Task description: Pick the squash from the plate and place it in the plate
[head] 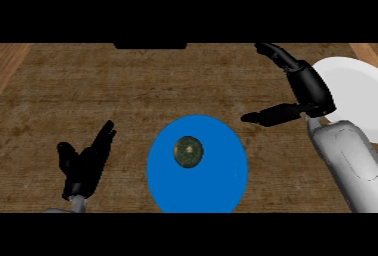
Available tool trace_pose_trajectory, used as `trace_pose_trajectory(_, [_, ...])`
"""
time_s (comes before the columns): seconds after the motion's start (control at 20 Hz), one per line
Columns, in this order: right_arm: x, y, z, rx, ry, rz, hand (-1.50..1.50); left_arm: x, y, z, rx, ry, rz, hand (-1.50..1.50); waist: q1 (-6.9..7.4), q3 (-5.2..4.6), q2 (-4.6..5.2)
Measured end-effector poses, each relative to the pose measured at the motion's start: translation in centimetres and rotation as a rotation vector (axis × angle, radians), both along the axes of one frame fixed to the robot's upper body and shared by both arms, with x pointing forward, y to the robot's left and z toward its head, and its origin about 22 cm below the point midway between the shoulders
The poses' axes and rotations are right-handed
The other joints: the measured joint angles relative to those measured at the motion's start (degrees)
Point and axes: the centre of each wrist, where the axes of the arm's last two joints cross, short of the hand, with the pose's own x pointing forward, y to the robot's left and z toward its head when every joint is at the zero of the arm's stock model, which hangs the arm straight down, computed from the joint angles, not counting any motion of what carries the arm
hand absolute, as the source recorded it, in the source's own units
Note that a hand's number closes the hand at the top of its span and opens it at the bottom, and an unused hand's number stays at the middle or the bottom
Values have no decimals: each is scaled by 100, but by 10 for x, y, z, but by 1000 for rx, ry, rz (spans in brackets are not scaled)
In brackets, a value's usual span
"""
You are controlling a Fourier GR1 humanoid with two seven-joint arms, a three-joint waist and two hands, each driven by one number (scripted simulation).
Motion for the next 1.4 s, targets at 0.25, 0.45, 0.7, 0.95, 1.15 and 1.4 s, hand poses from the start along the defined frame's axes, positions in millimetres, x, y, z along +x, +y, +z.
trace_pose_trajectory(0.25, [-7,12,25,-289,67,93,-150,-1,2,-1,-1,5,4,0,-41,-3,-28])
trace_pose_trajectory(0.45, [-18,37,38,-438,107,119,-150,-1,3,-3,-3,1,-1,0,-38,0,-29])
trace_pose_trajectory(0.7, [-37,72,35,-563,146,114,-150,1,2,-1,-7,12,-6,0,-21,4,-20])
trace_pose_trajectory(0.95, [-52,103,18,-621,162,84,-150,-1,0,0,1,4,-5,0,3,4,-9])
trace_pose_trajectory(1.15, [-59,117,10,-678,198,76,-150,3,-2,-4,-10,2,-10,0,-1,10,-10])
trace_pose_trajectory(1.4, [-71,132,-8,-706,249,102,-150,0,0,-4,0,-7,-9,0,2,12,-9])
